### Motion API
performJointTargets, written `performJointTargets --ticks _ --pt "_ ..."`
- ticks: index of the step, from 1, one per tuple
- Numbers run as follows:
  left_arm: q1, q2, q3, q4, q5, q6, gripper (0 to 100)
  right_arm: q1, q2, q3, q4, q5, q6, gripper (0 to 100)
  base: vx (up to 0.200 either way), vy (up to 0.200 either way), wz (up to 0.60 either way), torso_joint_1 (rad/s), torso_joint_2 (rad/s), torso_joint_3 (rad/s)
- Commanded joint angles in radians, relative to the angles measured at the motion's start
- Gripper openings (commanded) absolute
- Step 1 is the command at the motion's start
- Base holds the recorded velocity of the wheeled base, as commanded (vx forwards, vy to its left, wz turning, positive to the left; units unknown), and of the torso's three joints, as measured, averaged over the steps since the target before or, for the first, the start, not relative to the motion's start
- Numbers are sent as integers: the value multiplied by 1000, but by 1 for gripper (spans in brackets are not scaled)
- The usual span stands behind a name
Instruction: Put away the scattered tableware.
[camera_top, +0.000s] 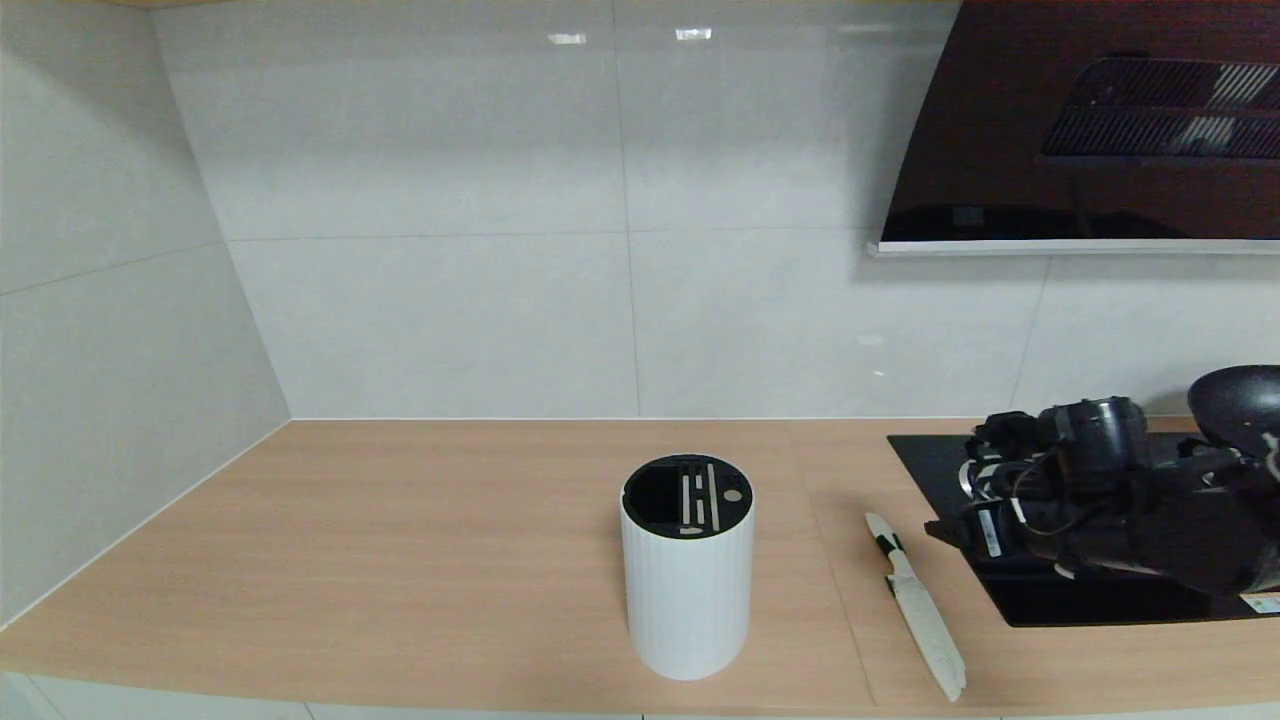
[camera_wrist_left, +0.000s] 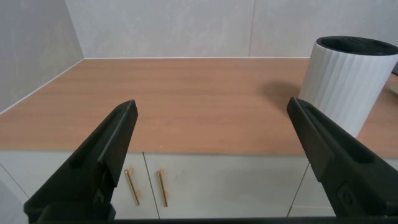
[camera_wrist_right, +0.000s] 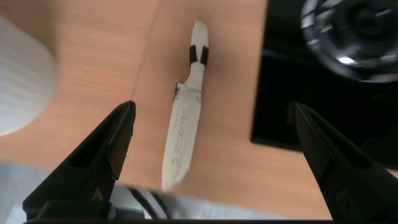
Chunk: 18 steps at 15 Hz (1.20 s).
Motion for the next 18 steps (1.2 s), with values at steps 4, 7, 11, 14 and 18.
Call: performJointTargets --ticks 4,7,11,14,18 --pt "0 0 0 0 0 0 100 20 318 -85 -106 5 17 100 0 0 0 0 0 0" --pt "0 0 0 0 0 -3 100 34 392 -111 -143 0 29 100 0 0 0 0 0 0" --pt "0 0 0 0 0 -3 100 34 430 -130 -145 2 28 100 0 0 0 0 0 0" --pt "0 0 0 0 0 -3 100 34 439 -142 -143 0 29 100 0 0 0 0 0 0" --pt "0 0 0 0 0 -3 100 34 449 -150 -143 -1 29 100 0 0 0 0 0 0"
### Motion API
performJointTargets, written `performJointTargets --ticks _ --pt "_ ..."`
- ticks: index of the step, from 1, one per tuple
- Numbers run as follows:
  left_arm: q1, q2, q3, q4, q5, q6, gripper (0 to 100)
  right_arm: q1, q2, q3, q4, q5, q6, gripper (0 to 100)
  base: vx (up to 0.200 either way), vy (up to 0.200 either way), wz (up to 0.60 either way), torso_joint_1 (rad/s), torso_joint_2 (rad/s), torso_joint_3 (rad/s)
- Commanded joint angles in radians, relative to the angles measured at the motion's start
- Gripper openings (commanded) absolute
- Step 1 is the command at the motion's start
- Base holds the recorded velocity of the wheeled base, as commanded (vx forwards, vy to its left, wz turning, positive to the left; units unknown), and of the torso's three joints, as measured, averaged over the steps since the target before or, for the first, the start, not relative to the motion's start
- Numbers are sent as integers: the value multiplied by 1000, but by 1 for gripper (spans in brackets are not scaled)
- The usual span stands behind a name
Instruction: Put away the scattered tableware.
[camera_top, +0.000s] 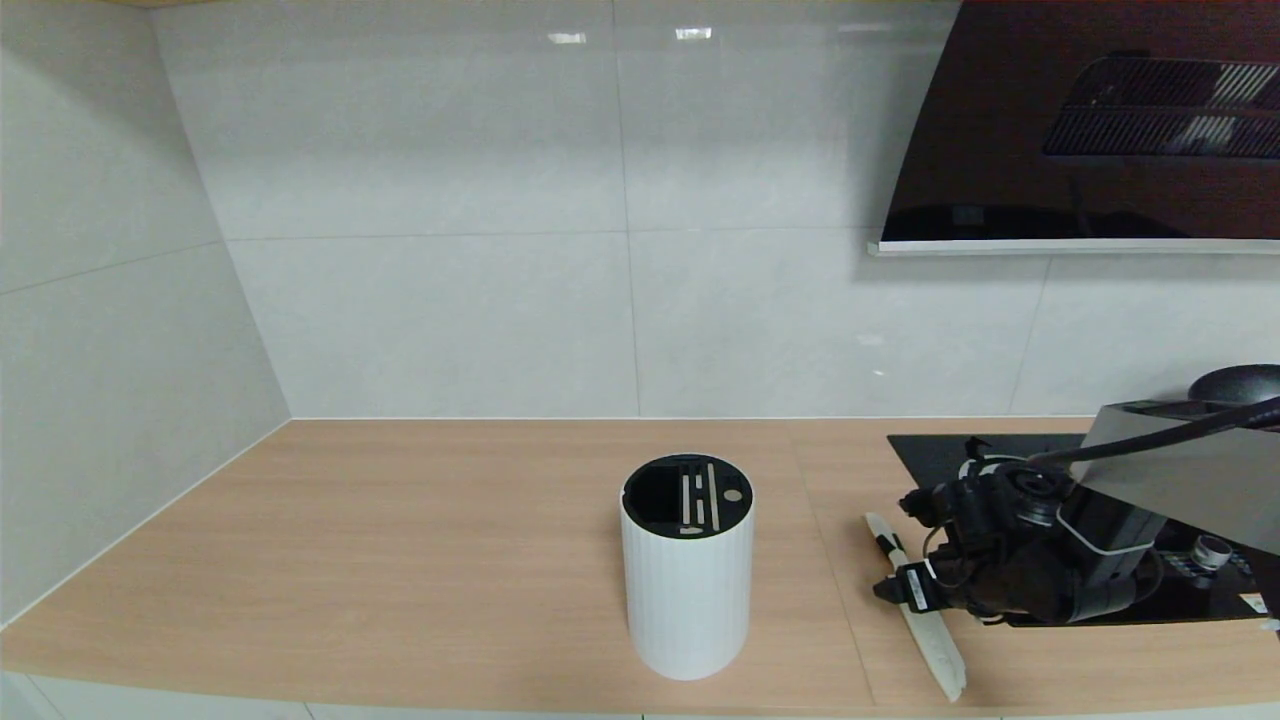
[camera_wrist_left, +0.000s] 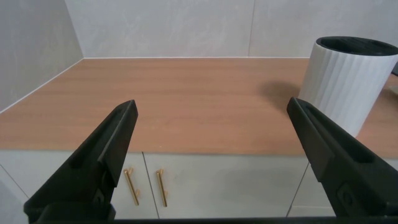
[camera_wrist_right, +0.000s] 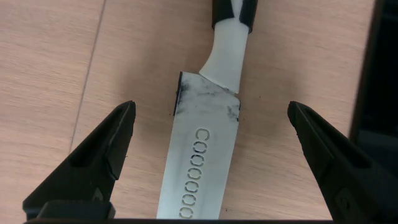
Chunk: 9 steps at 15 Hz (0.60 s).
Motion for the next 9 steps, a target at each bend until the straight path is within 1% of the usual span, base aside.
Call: performJointTargets --ticks 1,9 --pt "0 0 0 0 0 0 100 0 1 -3 0 0 -1 100 0 0 0 0 0 0" --pt "0 0 0 0 0 0 100 2 24 -17 1 -4 -3 100 0 0 0 0 0 0"
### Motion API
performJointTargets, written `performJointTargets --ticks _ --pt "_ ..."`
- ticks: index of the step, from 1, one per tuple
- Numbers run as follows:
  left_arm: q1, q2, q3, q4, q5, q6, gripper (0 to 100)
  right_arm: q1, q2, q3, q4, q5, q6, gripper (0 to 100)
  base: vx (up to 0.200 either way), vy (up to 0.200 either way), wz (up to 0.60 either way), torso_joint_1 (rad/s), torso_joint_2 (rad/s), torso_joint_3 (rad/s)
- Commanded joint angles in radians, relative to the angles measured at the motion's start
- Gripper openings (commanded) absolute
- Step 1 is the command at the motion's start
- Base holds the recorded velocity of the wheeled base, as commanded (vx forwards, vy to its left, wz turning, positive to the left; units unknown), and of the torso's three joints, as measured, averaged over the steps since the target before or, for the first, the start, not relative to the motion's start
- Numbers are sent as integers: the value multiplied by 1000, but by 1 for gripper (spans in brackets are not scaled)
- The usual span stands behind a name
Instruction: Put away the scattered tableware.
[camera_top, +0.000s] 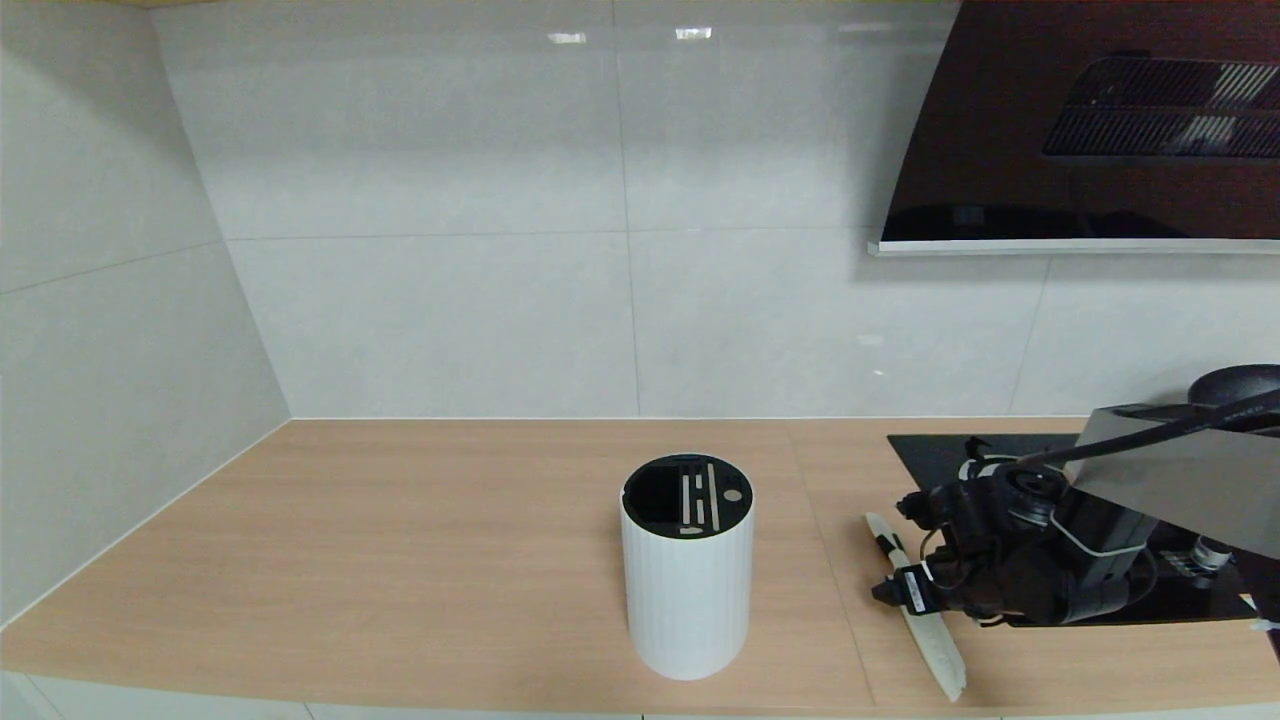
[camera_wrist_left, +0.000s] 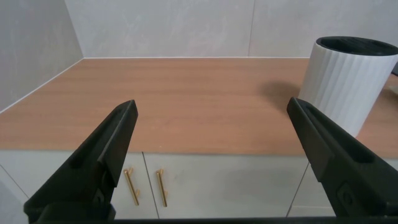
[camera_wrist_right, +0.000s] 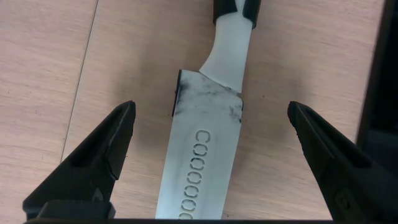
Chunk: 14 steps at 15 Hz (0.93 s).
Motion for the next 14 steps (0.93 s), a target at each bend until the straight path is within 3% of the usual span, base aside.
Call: performJointTargets --ticks 1,2,14 --pt "0 0 0 0 0 0 100 0 8 -6 0 -5 -1 100 0 0 0 0 0 0" --pt "0 0 0 0 0 0 100 0 9 -6 -2 -11 -1 0 0 0 0 0 0 0" --pt "0 0 0 0 0 0 100 4 -8 1 0 -16 5 0 0 0 0 0 0 0"
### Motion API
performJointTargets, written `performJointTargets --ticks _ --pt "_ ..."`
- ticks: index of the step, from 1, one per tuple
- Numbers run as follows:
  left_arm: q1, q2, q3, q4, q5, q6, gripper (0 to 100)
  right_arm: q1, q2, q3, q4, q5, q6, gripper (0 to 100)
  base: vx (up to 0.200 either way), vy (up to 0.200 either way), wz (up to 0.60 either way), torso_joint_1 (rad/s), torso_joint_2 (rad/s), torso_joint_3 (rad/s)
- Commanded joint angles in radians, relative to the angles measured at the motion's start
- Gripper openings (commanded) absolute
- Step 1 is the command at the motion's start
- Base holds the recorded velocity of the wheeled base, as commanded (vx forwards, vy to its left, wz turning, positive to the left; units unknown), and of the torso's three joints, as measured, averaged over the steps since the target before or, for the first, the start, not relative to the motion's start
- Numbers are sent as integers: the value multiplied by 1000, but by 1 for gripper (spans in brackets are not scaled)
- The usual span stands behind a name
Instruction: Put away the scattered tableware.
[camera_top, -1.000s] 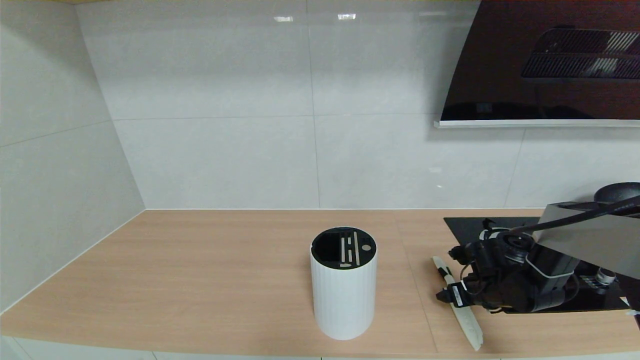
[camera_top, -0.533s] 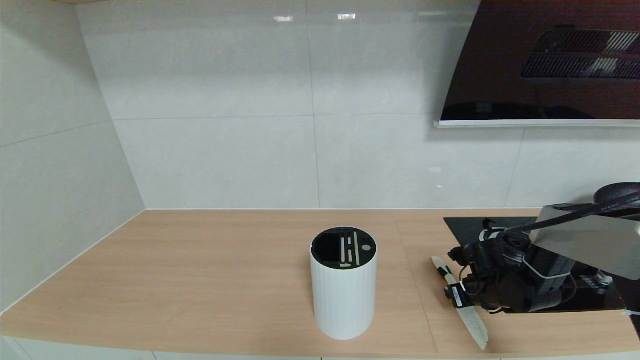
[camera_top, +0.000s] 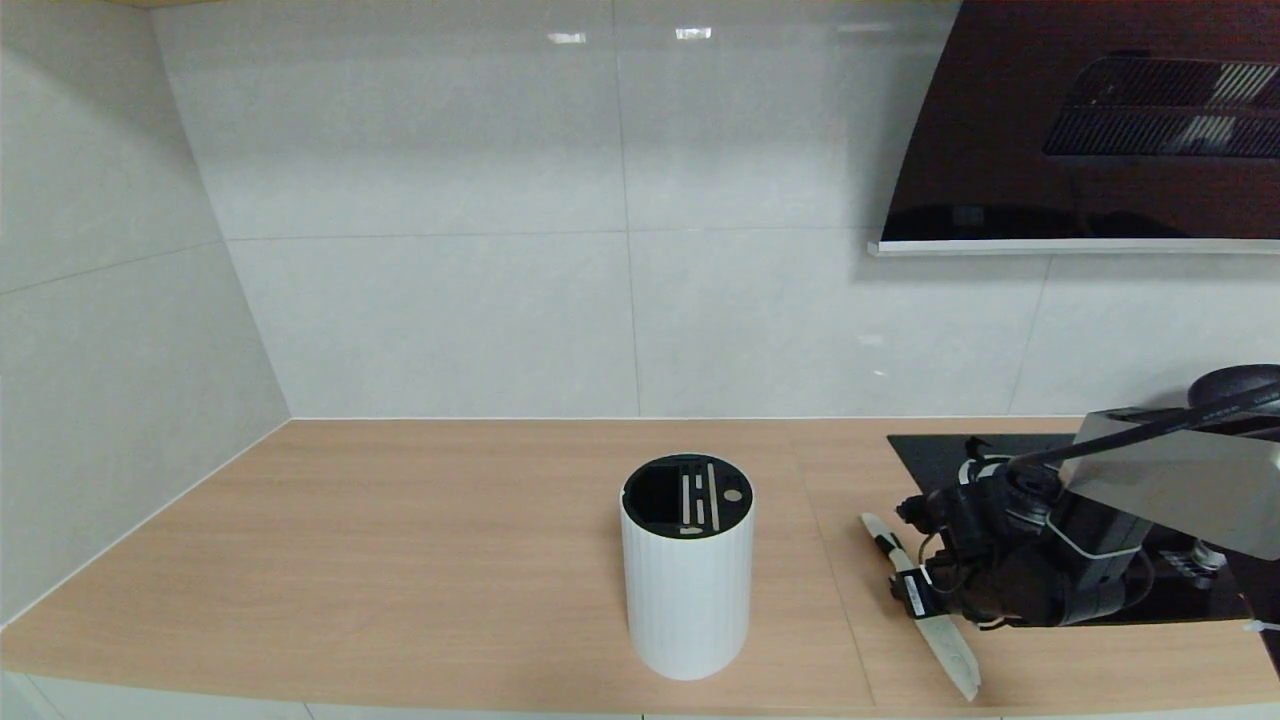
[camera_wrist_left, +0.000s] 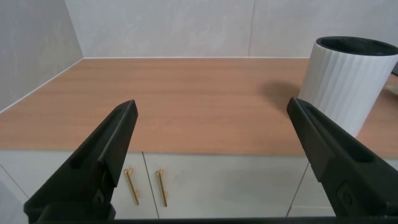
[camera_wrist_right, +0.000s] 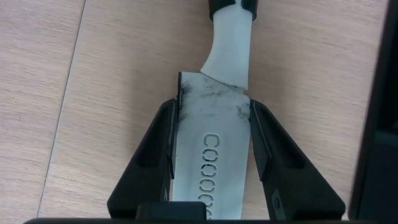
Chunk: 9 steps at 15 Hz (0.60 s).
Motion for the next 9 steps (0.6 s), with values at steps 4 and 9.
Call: performJointTargets --ticks 4,9 --pt "-3 3 0 -2 -6 6 100 0 -184 71 -6 14 39 0 0 0 0 0 0 0" --pt "-6 112 -264 117 -92 12 100 86 -557 85 39 11 85 0 0 0 0 0 0 0"
